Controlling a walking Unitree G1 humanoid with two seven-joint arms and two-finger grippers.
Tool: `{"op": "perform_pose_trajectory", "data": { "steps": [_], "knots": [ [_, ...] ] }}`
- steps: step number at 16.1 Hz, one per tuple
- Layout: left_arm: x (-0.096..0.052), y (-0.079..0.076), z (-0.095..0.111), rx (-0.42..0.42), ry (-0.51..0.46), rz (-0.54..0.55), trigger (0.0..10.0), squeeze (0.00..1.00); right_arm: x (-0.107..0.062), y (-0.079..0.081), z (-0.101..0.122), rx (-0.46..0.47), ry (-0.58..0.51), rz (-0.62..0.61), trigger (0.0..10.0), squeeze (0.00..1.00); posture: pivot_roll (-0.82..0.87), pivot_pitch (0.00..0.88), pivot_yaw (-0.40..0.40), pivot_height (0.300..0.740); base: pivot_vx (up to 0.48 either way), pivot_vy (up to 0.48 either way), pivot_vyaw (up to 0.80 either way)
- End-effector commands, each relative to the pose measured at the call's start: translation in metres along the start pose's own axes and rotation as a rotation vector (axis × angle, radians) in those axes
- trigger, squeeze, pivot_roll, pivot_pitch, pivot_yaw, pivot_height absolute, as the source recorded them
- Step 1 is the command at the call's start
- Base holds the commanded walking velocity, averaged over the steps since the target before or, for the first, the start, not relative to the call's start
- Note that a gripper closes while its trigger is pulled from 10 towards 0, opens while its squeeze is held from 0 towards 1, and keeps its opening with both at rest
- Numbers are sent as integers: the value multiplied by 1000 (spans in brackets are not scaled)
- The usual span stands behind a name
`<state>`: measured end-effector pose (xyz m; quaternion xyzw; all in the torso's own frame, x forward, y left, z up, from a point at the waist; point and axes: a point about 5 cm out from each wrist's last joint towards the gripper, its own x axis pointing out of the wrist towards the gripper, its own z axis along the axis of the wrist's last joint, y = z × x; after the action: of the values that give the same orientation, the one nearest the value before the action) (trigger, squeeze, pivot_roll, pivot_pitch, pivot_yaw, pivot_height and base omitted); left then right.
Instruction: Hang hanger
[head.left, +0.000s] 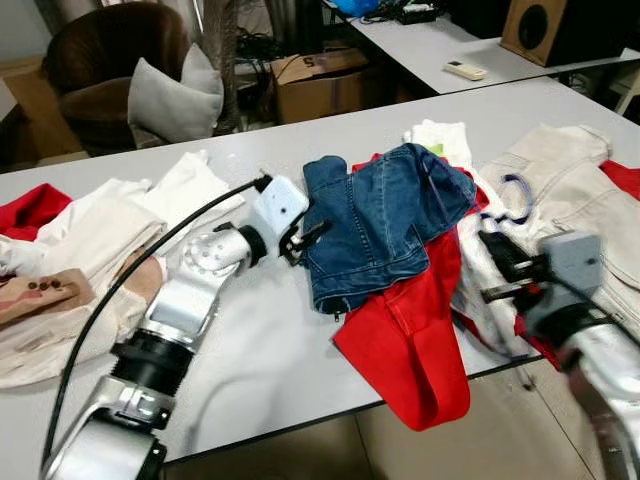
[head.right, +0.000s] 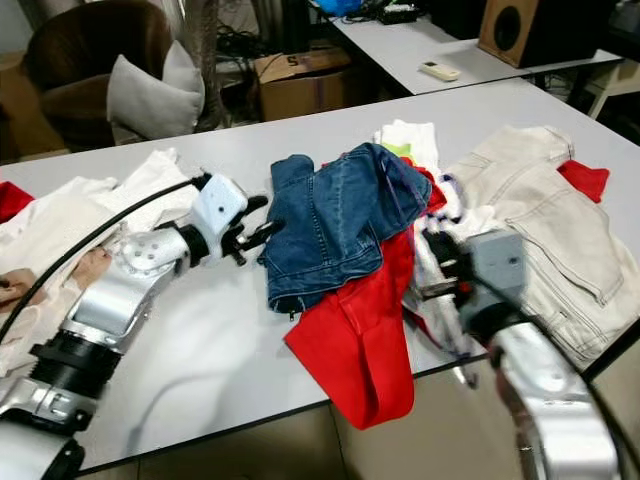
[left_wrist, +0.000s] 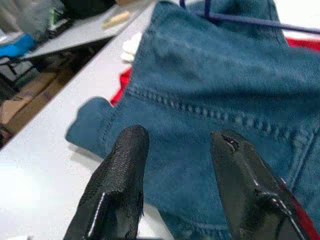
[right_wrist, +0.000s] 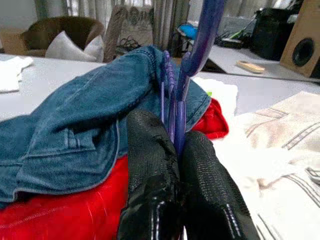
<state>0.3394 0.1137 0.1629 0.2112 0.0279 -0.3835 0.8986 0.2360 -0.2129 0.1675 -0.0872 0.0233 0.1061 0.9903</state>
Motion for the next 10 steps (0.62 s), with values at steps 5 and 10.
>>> {"op": "perform_pose_trajectory", "data": {
  "steps": [5,10],
  "knots": [
    [-18,-21,-8,-9,29,-358,10000,0,-21,-26,18,-99,33,73,10000,0,-218,0,114,719,0,0,0],
    [-5,-30,-23,100,82,-227,10000,0,-26,-23,26,-117,28,100,10000,0,-232,0,133,719,0,0,0]
  ]
}}
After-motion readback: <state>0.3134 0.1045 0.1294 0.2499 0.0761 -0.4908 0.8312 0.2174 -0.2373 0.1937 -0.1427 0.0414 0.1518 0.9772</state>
